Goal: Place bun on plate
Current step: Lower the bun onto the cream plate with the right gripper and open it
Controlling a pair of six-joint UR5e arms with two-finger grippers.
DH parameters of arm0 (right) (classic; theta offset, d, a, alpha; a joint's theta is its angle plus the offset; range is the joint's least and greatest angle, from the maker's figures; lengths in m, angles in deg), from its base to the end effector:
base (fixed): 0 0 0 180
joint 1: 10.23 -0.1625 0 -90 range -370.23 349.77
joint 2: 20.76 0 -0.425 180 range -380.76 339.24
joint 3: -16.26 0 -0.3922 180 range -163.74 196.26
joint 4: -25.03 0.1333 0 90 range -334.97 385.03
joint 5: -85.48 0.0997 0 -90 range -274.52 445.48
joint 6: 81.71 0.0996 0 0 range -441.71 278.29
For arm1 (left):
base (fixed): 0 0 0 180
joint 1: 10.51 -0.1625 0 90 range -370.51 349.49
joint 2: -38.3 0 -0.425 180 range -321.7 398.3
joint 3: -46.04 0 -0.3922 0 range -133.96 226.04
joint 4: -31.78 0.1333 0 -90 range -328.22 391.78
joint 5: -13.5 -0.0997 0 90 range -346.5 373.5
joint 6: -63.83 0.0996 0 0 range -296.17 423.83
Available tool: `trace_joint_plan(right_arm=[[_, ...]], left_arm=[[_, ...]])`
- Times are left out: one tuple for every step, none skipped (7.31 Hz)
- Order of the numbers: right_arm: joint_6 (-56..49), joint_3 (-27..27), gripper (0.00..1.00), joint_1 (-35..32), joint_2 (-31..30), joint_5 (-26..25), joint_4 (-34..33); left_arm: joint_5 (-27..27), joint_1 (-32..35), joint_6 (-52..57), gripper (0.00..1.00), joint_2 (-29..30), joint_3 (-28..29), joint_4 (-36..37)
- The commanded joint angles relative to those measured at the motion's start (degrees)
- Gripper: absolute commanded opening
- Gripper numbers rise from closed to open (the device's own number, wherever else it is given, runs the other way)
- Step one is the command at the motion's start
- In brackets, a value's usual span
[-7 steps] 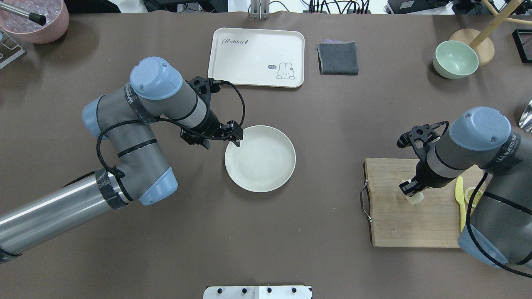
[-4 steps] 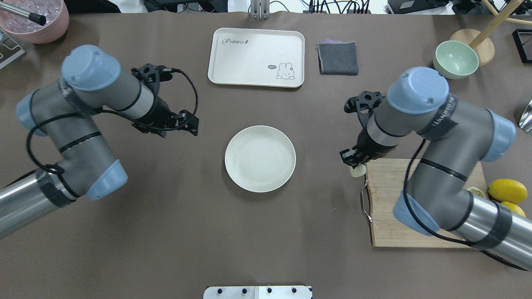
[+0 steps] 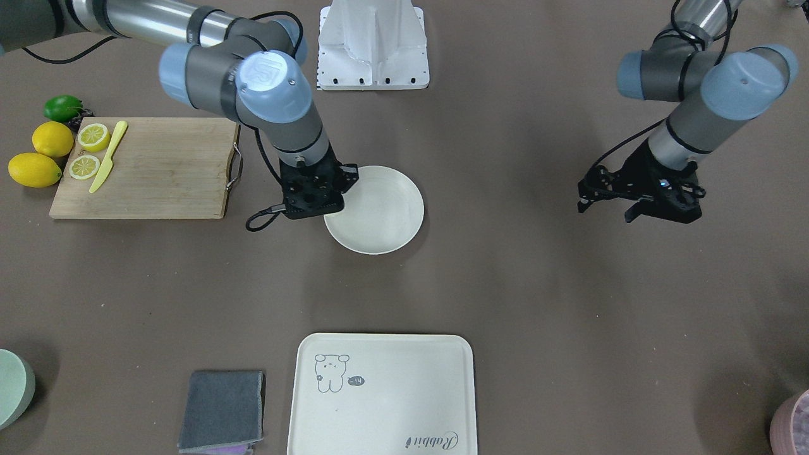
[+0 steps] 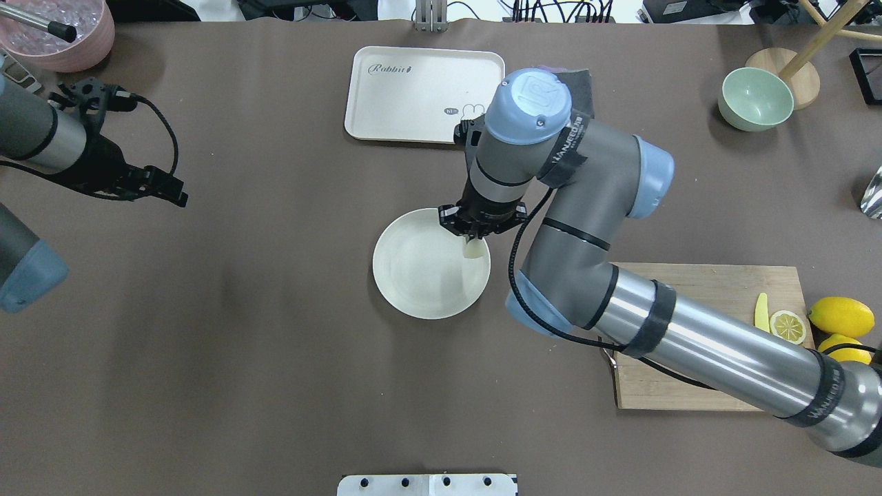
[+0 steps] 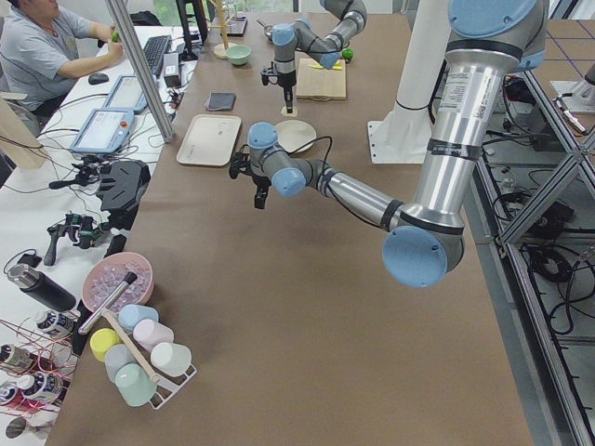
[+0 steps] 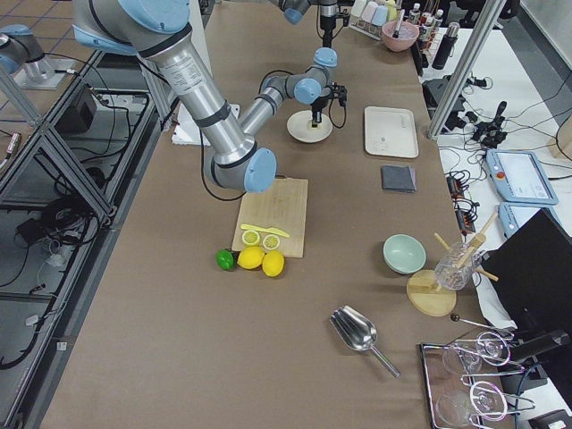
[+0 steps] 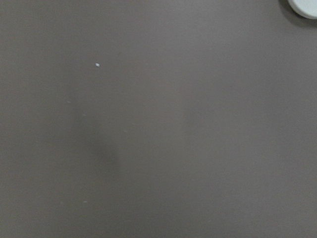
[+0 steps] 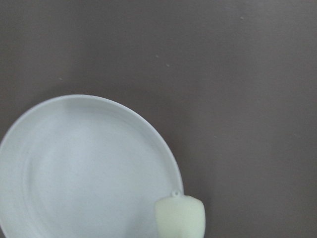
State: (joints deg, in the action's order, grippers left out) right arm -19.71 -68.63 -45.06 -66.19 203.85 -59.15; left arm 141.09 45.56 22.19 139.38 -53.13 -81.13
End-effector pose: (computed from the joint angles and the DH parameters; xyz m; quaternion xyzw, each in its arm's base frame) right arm -0.5530 -0.4895 0.2068 0.0015 -0.4364 -0.0409 0.8988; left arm 0.2615 -0.5187 0.4332 0.0916 0.4501 0.0590 0.8863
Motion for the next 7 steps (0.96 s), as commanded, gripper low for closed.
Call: trace_joint_plan(right_arm=[[4.10,12.88,0.04,2.05,6.38,-3.04,9.12],[4.36,12.73,0.11,2.58,6.41,-3.06,9.03],[4.36,12.65,0.21,3.28,6.32,-3.06,9.03],[4.27,12.47,0.80,3.46,5.97,-3.06,8.94],[4.27,11.86,0.98,3.64,5.27,-3.14,9.21],[4.27,10.55,0.99,3.64,4.66,-3.14,8.95],[4.19,7.58,0.99,2.94,3.26,-2.97,8.42]], left_arm=[[0.73,2.29,2.88,0.98,-1.15,0.11,0.24],[0.73,2.29,2.88,0.98,-1.15,0.11,0.24],[0.73,2.64,2.88,0.98,-1.24,0.11,0.24],[0.73,2.73,2.88,0.98,-1.15,0.20,0.41],[0.73,2.73,2.88,0.98,-1.15,0.37,0.41],[0.81,2.73,2.62,0.98,-1.15,0.46,0.41],[0.81,2.73,2.61,0.98,-1.15,0.81,0.41]])
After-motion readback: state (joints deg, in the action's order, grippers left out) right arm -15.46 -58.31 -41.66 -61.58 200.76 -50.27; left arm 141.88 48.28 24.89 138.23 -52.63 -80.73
